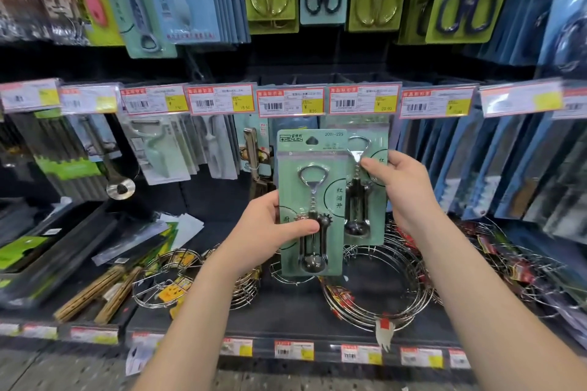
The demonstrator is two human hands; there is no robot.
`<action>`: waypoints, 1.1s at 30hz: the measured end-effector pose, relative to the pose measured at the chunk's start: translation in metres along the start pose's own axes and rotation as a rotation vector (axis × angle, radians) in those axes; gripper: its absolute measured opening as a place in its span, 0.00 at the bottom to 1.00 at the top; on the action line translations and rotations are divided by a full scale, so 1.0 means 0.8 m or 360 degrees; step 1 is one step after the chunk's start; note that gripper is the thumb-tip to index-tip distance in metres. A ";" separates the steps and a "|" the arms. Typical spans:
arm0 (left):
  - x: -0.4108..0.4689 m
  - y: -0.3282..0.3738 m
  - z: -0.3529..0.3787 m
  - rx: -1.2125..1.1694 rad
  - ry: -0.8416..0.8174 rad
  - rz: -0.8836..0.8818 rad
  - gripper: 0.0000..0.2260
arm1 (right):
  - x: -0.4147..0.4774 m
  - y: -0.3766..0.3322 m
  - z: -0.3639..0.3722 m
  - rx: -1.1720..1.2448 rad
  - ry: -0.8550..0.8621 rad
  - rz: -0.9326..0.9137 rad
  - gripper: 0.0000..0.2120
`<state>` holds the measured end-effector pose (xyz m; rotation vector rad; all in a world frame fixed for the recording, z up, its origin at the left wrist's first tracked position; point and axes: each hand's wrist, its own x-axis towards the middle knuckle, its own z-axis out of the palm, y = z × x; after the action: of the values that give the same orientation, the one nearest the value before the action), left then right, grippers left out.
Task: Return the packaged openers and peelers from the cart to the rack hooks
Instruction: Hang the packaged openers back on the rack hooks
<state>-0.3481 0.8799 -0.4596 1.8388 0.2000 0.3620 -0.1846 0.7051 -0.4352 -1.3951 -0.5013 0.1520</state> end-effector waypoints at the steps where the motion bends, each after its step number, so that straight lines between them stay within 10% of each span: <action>1: 0.000 0.001 0.001 -0.0010 -0.0006 0.0004 0.16 | 0.000 -0.001 -0.001 -0.0007 0.0008 -0.0004 0.12; 21: 0.004 0.000 0.009 0.0029 -0.0037 0.0017 0.16 | 0.022 -0.012 0.004 0.0036 0.0094 0.0078 0.11; 27: 0.009 -0.005 0.013 -0.0027 0.0000 0.0012 0.17 | 0.067 0.011 0.005 -0.0089 0.0042 0.0264 0.52; 33: 0.017 -0.010 0.024 -0.0084 0.0050 0.0011 0.17 | 0.017 0.014 0.033 -0.0291 0.0359 0.0123 0.25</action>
<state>-0.3280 0.8692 -0.4702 1.7829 0.2037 0.3973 -0.1814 0.7363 -0.4405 -1.5894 -0.2786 0.0100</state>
